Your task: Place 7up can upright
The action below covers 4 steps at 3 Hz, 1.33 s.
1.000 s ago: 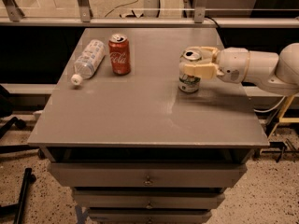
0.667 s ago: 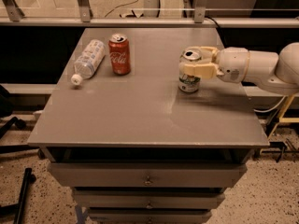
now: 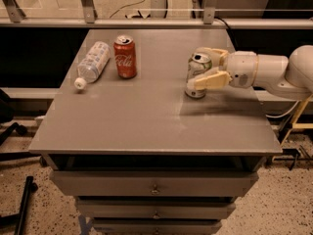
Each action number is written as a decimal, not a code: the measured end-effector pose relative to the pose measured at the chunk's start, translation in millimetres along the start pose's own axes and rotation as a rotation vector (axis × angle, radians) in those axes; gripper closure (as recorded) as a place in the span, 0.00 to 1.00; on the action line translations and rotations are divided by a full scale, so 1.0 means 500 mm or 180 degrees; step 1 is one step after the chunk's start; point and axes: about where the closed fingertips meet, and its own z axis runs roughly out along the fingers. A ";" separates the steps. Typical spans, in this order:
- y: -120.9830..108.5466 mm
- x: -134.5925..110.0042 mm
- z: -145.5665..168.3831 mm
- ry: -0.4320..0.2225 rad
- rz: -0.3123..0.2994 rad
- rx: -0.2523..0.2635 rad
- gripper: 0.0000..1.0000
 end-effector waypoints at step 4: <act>0.005 -0.025 -0.077 0.0269 -0.0092 0.0282 0.00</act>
Offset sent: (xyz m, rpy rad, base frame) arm -0.0013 -0.0058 0.0018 -0.0369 -0.0014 -0.0079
